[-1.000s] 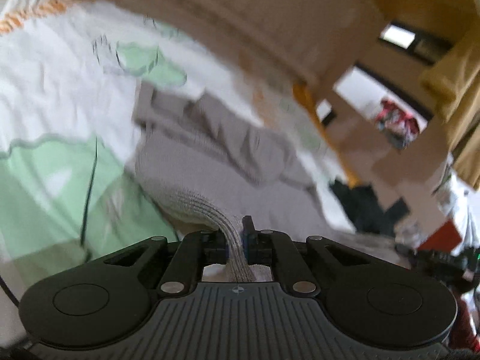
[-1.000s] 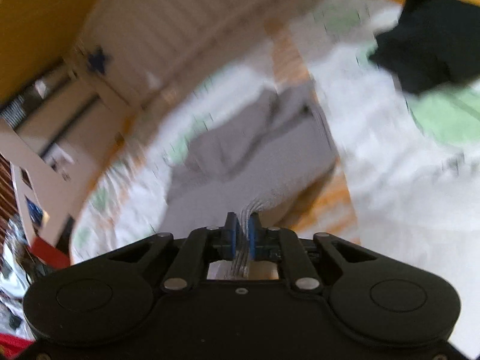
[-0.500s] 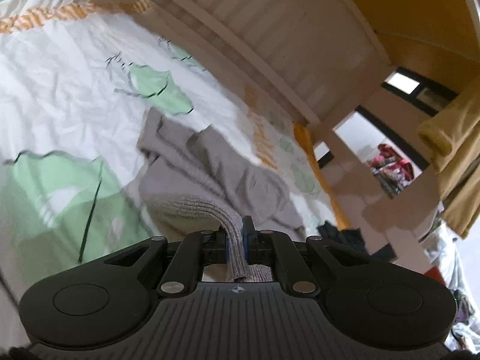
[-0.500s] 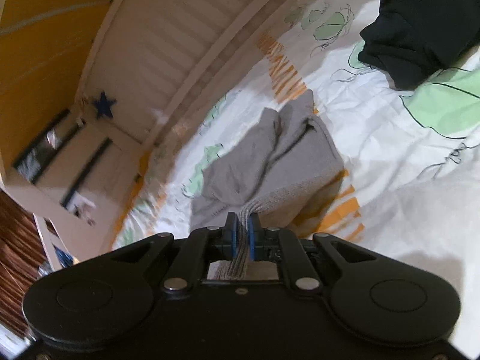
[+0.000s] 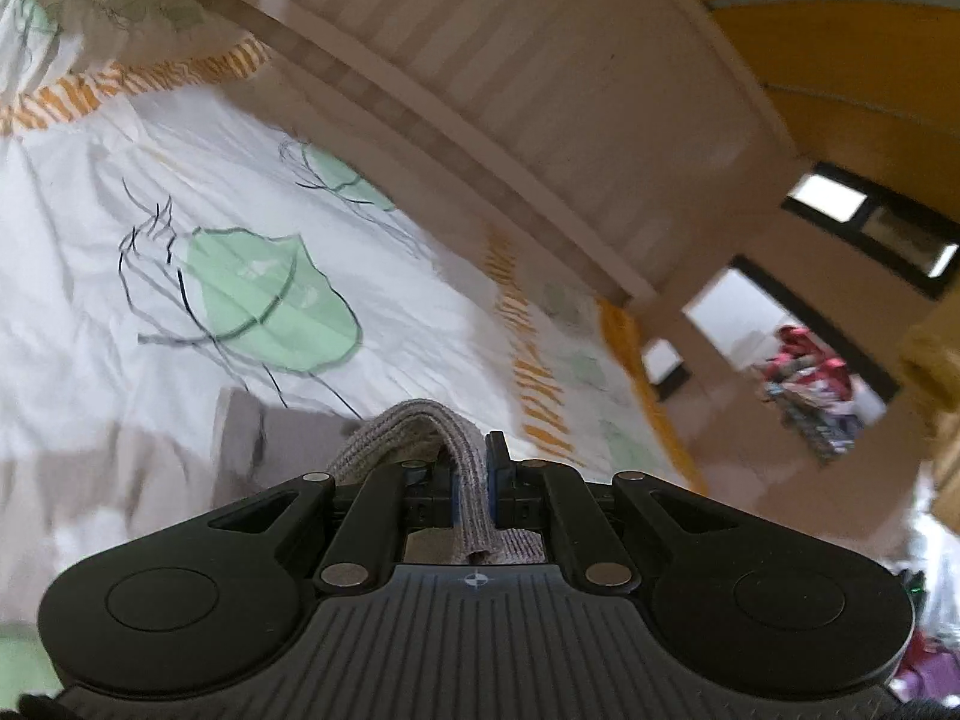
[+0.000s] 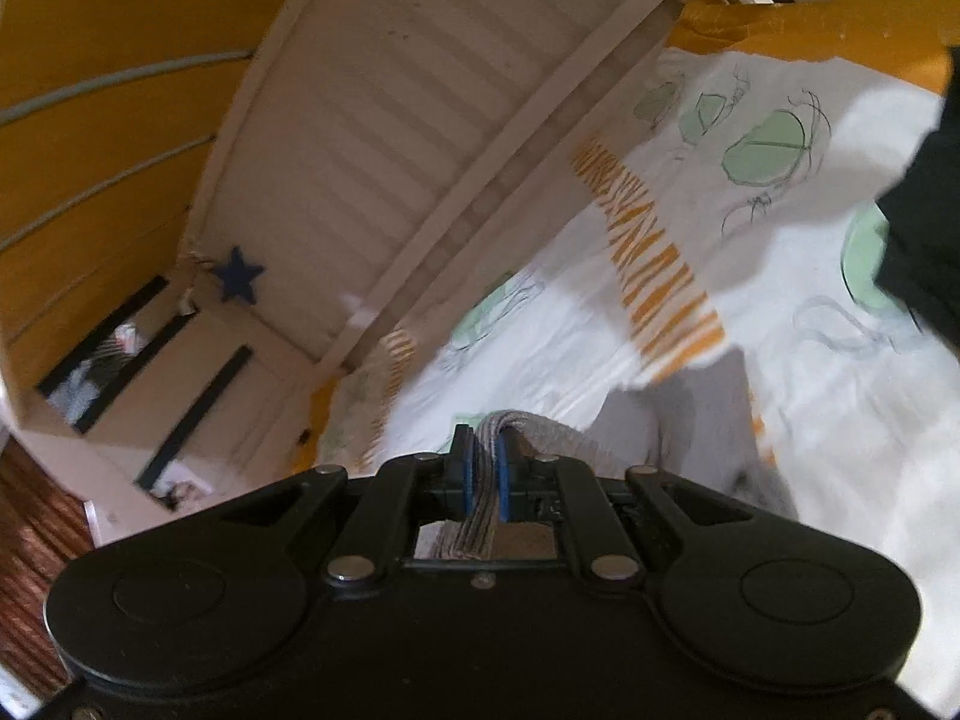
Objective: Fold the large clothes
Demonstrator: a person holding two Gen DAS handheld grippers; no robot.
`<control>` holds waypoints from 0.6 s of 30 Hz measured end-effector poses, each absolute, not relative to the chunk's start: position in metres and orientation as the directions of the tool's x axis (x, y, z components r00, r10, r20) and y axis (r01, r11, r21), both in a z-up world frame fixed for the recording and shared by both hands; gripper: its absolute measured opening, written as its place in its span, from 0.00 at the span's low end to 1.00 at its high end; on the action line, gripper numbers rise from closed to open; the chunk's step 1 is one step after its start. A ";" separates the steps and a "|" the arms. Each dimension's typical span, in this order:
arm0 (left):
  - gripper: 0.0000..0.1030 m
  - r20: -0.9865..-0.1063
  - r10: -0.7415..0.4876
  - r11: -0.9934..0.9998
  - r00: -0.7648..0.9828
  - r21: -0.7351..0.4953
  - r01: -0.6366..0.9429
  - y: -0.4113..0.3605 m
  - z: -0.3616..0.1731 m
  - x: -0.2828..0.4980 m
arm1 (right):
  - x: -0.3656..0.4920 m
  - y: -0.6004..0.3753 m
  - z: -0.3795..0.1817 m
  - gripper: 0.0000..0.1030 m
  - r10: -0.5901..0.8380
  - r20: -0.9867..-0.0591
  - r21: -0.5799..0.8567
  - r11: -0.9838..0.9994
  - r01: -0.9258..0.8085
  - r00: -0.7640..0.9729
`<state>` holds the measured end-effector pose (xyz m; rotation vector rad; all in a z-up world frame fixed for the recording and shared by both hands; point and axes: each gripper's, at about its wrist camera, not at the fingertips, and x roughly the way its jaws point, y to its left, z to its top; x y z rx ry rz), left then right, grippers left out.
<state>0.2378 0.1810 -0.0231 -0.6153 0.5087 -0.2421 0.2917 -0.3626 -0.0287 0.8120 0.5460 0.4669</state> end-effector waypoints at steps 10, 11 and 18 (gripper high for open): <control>0.10 -0.543 -0.274 0.859 0.794 -0.509 -0.051 0.171 -0.082 0.339 | 0.398 -0.341 -0.087 0.15 0.501 -0.437 0.728 0.685 -0.034 0.747; 0.13 -0.557 -0.277 0.857 0.783 -0.512 -0.061 0.173 -0.089 0.345 | 0.403 -0.340 -0.093 0.16 0.492 -0.455 0.716 0.698 -0.023 0.743; 0.76 -0.511 -0.235 0.798 0.827 -0.587 -0.137 0.195 -0.103 0.339 | 0.411 -0.349 -0.105 0.79 0.402 -0.422 0.672 0.740 -0.017 0.812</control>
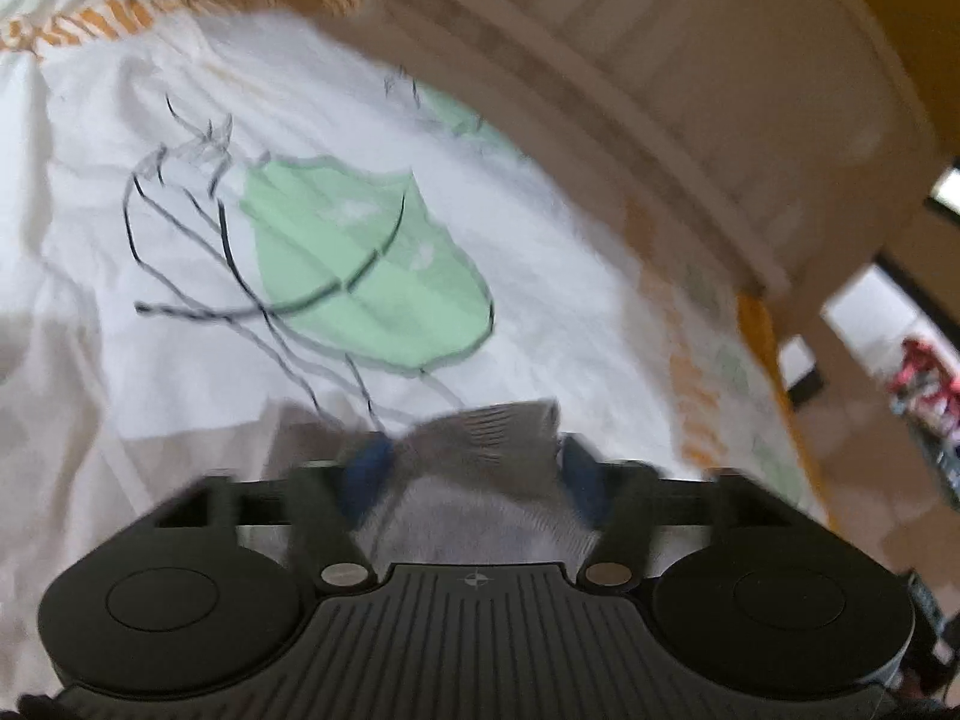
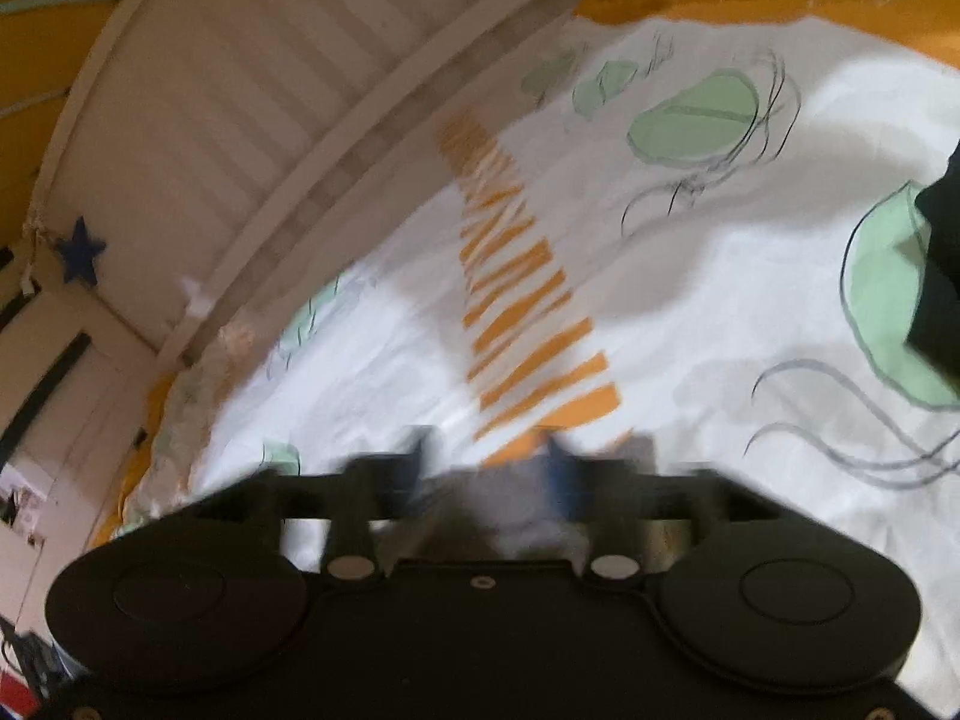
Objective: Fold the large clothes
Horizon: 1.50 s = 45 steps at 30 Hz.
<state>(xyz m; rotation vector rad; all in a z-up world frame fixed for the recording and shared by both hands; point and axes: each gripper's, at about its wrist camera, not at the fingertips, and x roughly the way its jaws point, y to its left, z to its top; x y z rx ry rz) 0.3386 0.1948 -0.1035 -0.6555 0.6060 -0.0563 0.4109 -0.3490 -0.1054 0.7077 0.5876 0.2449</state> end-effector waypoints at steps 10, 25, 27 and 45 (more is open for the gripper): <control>0.93 -0.477 -0.174 0.956 0.862 -0.293 0.031 0.122 -0.060 0.293 | 0.350 -0.276 -0.067 0.79 0.414 -0.394 0.293 0.903 -0.314 0.821; 1.00 -0.641 -0.102 0.984 0.761 -0.175 -0.016 0.106 -0.144 0.346 | 0.394 -0.232 -0.138 0.88 0.240 -0.592 0.076 0.967 -0.243 0.769; 1.00 -0.627 -0.092 0.988 0.773 -0.152 -0.005 0.104 -0.147 0.344 | 0.394 -0.245 -0.149 0.95 0.251 -0.583 0.146 0.968 -0.204 0.773; 1.00 -0.661 -0.084 0.991 0.745 -0.130 -0.004 0.096 -0.138 0.351 | 0.401 -0.247 -0.154 1.00 0.268 -0.577 0.182 0.963 -0.198 0.772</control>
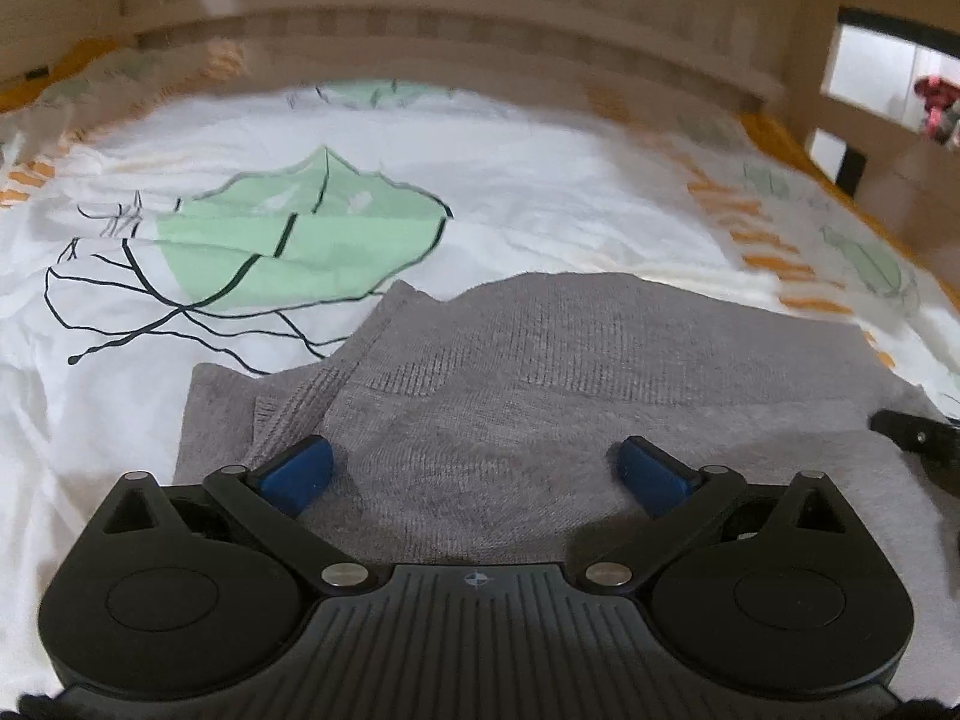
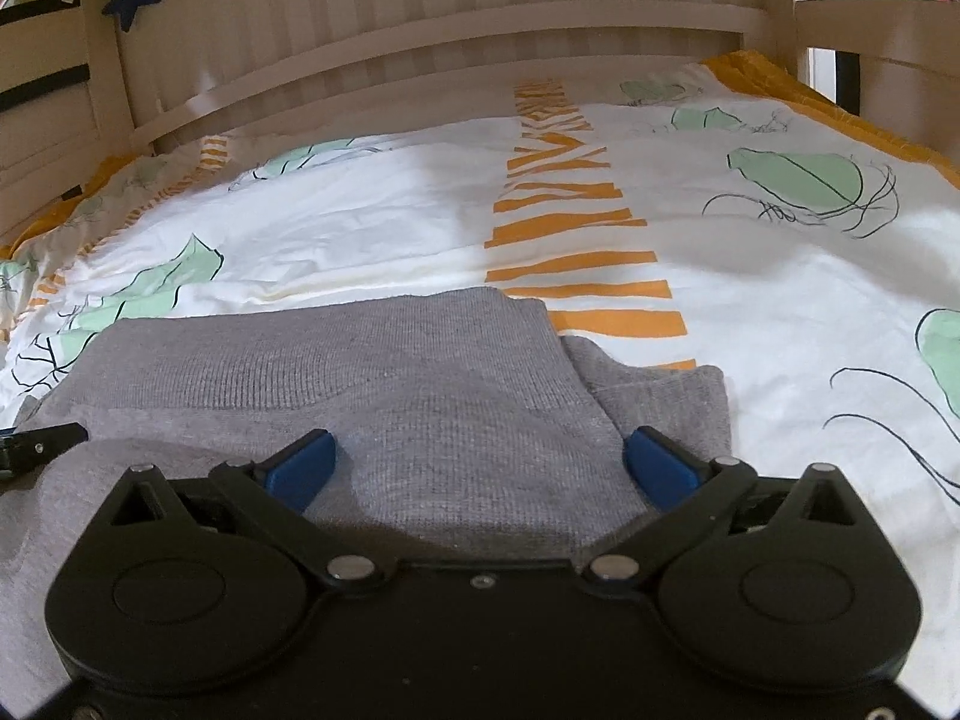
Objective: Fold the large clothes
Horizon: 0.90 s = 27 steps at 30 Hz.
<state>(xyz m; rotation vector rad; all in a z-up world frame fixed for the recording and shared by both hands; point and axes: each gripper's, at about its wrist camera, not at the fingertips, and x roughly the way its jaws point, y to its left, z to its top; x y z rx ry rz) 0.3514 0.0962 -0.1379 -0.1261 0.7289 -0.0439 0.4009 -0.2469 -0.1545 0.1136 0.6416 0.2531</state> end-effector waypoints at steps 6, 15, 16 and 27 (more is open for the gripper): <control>1.00 -0.694 -0.181 0.967 0.697 -0.255 -0.003 0.123 -0.113 0.299 | 0.372 -0.279 -0.123 0.99 0.355 -0.577 0.339 0.923 -0.179 0.736; 1.00 -0.735 -0.222 0.938 0.640 -0.342 -0.066 0.158 -0.133 0.214 | 0.274 -0.353 -0.133 1.00 0.431 -0.572 0.623 0.781 0.029 0.698; 1.00 -0.728 -0.223 0.938 0.648 -0.342 -0.062 0.158 -0.133 0.209 | 0.267 -0.357 -0.138 1.00 0.445 -0.570 0.655 0.754 0.055 0.691; 1.00 -0.692 -0.248 0.917 0.678 -0.393 -0.066 0.142 -0.145 0.259 | 0.298 -0.346 -0.171 1.00 0.545 -0.451 0.780 0.626 0.015 0.707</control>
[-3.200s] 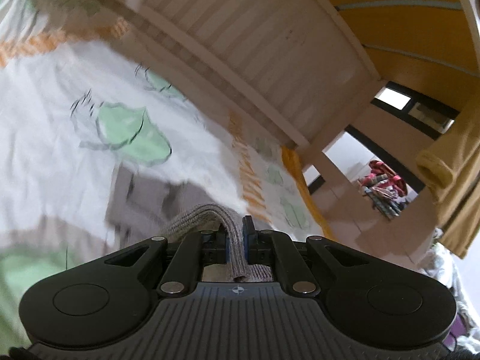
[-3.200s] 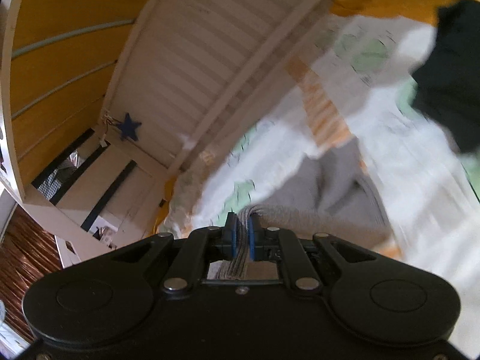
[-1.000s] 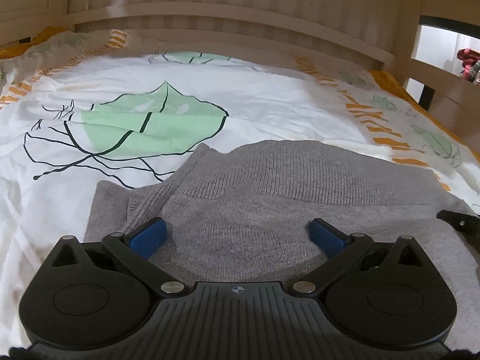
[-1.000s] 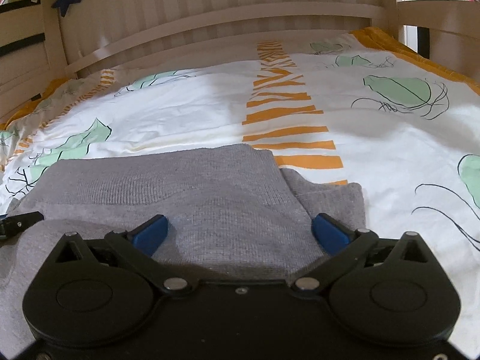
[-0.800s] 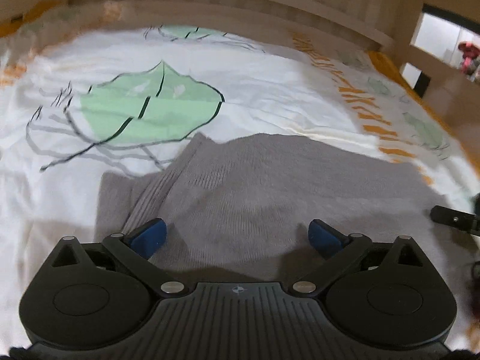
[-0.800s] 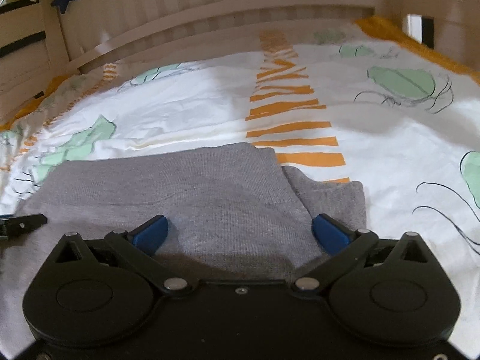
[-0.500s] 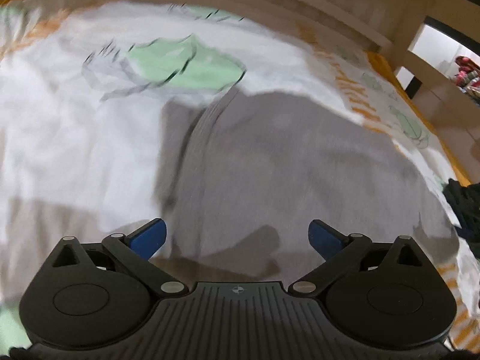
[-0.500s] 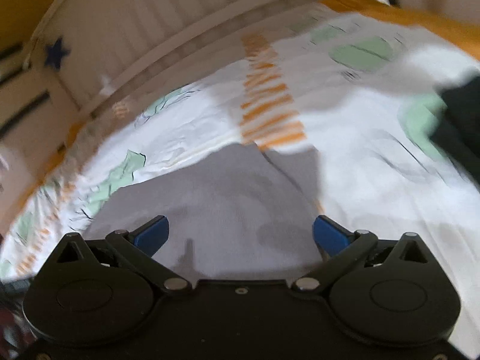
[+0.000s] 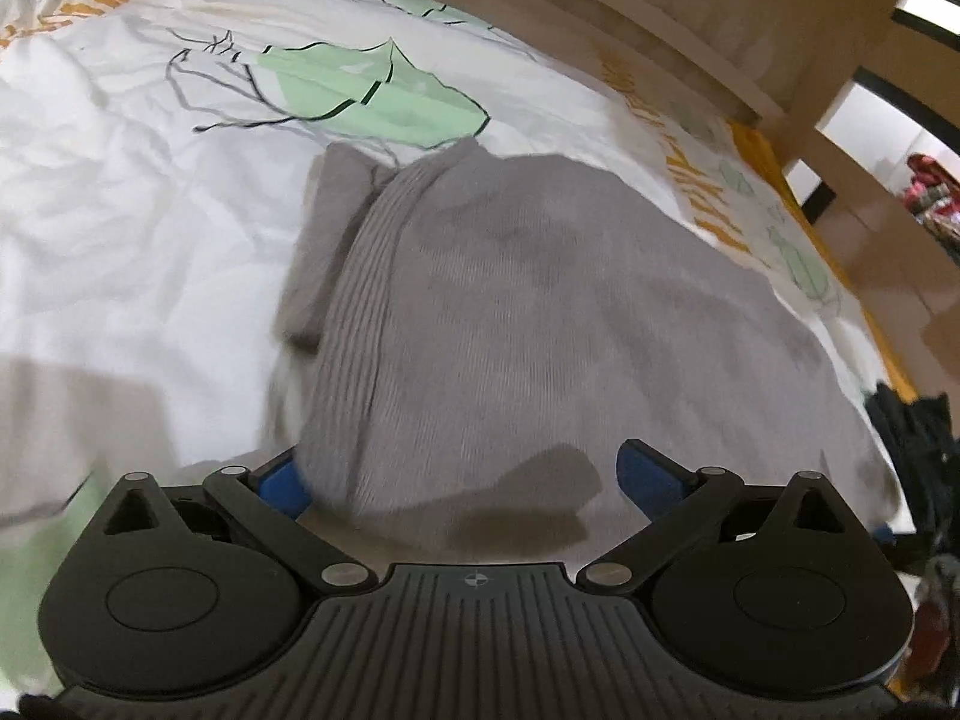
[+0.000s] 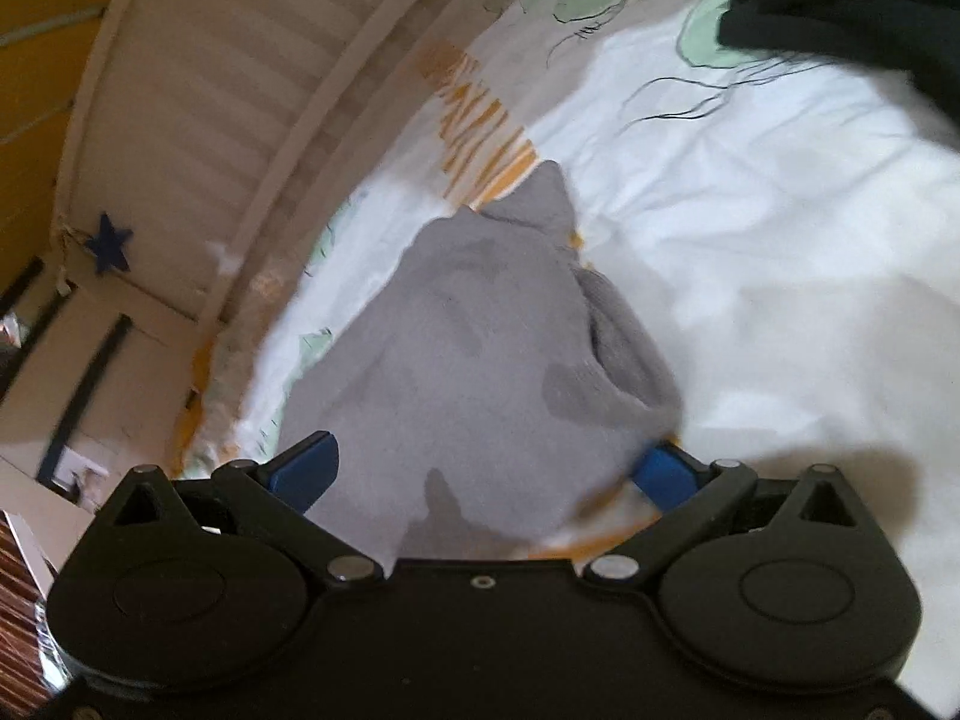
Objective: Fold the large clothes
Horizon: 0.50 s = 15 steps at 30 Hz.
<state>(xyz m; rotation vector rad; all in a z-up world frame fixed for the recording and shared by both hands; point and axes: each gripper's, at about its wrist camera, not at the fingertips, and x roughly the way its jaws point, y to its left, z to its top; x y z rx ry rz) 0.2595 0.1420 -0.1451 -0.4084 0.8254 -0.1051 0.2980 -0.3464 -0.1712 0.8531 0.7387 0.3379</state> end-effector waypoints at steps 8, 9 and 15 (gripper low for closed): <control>0.52 -0.649 -0.247 0.901 0.719 -0.427 -0.076 0.144 -0.149 0.270 | 0.308 -0.322 -0.172 0.68 0.512 -0.468 0.690 0.721 -0.063 0.721; 0.23 -0.658 -0.218 0.909 0.721 -0.405 -0.096 0.145 -0.148 0.267 | 0.309 -0.324 -0.174 0.25 0.490 -0.511 0.677 0.736 -0.020 0.706; 0.13 -0.630 -0.321 0.854 0.708 -0.516 -0.072 0.167 -0.128 0.254 | 0.296 -0.330 -0.159 0.14 0.492 -0.494 0.692 0.721 -0.018 0.716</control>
